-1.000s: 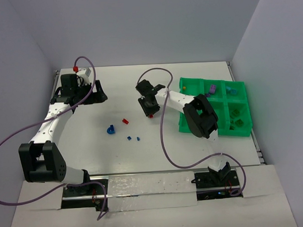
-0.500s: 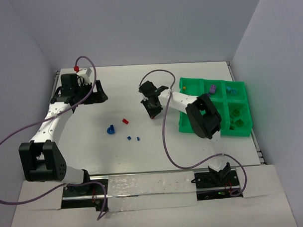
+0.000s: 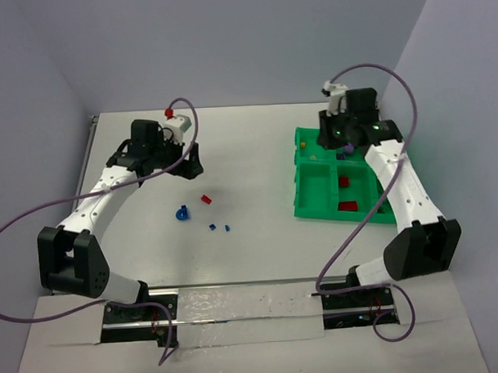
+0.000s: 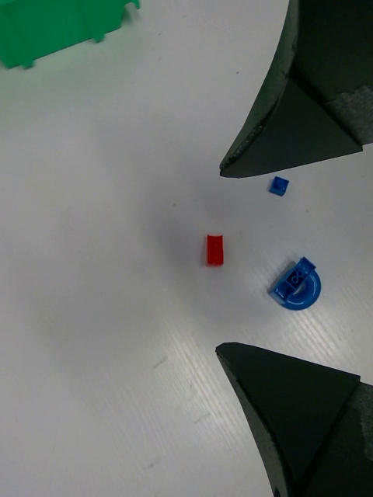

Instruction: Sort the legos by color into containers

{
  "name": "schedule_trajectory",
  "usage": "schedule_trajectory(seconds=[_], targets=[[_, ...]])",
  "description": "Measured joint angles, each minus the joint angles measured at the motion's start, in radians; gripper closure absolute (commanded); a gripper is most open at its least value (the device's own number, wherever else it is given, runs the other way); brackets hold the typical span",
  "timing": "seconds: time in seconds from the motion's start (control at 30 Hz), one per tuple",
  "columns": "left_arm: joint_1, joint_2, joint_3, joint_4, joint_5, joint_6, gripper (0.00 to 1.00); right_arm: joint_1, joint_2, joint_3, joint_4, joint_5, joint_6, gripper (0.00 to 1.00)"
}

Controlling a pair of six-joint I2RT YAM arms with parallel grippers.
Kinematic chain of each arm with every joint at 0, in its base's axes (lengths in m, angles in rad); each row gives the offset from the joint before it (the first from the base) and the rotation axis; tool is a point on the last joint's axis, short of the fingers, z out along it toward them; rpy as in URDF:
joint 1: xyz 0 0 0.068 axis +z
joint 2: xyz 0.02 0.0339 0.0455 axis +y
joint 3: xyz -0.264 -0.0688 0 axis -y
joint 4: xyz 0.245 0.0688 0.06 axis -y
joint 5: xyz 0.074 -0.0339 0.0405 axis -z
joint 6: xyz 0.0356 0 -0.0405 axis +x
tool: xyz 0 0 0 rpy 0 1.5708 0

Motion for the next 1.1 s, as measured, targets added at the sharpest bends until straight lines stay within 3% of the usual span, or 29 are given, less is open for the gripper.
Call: schedule_trajectory(seconds=[0.23,0.47,0.67,0.87,1.1], targets=[[-0.032,0.097,0.035,-0.021,-0.01,0.028,0.07,-0.159,0.004,-0.157,-0.097,0.055,-0.102,1.0],[-0.067,0.14,0.04,-0.022,-0.077,0.026,0.05,-0.176,0.062,-0.262,-0.096,0.164,-0.118,1.0],[-0.068,0.145,0.041,-0.026,-0.107,0.034,0.05,-0.187,0.136,-0.283,-0.071,0.216,-0.116,0.77],[-0.075,0.168,0.041,-0.026,-0.117,0.061,0.05,-0.198,0.185,-0.283,-0.05,0.24,-0.11,0.29],[-0.084,0.214,0.041,-0.026,-0.128,0.087,0.06,-0.2,0.192,-0.263,-0.058,0.243,-0.099,0.08]])
